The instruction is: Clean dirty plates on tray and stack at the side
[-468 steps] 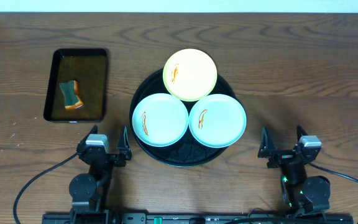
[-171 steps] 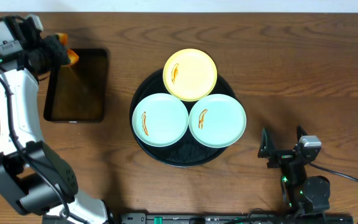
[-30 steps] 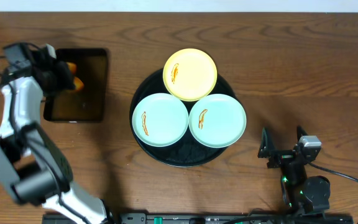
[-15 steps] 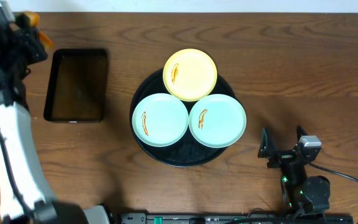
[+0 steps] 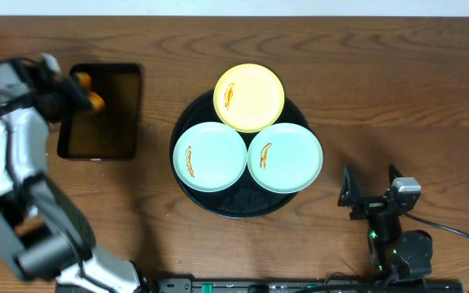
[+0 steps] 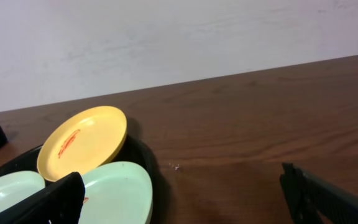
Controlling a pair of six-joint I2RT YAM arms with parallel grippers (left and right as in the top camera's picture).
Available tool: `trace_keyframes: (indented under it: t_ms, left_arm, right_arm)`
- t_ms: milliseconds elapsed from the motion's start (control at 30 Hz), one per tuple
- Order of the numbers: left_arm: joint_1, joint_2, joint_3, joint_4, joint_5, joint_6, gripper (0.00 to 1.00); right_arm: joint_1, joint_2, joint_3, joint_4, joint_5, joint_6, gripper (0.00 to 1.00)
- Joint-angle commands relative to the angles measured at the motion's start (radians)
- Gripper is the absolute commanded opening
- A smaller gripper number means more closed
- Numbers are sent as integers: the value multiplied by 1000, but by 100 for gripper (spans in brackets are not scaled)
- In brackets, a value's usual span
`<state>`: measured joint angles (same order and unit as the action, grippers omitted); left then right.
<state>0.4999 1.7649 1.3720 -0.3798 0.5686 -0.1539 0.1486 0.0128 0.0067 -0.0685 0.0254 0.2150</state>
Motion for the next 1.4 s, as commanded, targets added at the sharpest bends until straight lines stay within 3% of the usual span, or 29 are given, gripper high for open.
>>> trace_keyframes:
  t_ms: [0,167,300,400,500,633,833,1100,1233,1367]
  left_arm:
    - [19,-204,75,59,86,-69,7]
    - [-5,-332,70,80,27,-42,8]
    - [-40,-307,32,43,-154,11,7]
    - [-69,-205,-31,44,-250,11,7]
    - [-82,-39,-55,24,-251,11,8]
    - [-67,56,-55,-19,-248,10,8]
    - [-50,-70,-10,-45,-185,10,7]
    - [-63,-356,1,84,-147,11,8]
    - [-66,-349,-19,60,-219,11,8]
    - [-66,-222,-75,42,-294,11,8]
  right_arm:
    - [-11,0,-1,-3,0,-14,99]
    - [-11,0,-1,-3,0,-14,99]
    - [-11,0,-1,-3,0,-14,99]
    - [-11,0,-1,-3,0,-14,99]
    - [-11,0,-1,-3,0,-14,99]
    - [-11,0,-1,-3,0,-14,99]
    - [-11,0,-1,-3,0,-14,99]
    - [-11,0,-1,-3,0,-14,99]
    - [-11,0,-1,-3,0,-14,99]
    - [-11,0,-1,-3,0,-14,99]
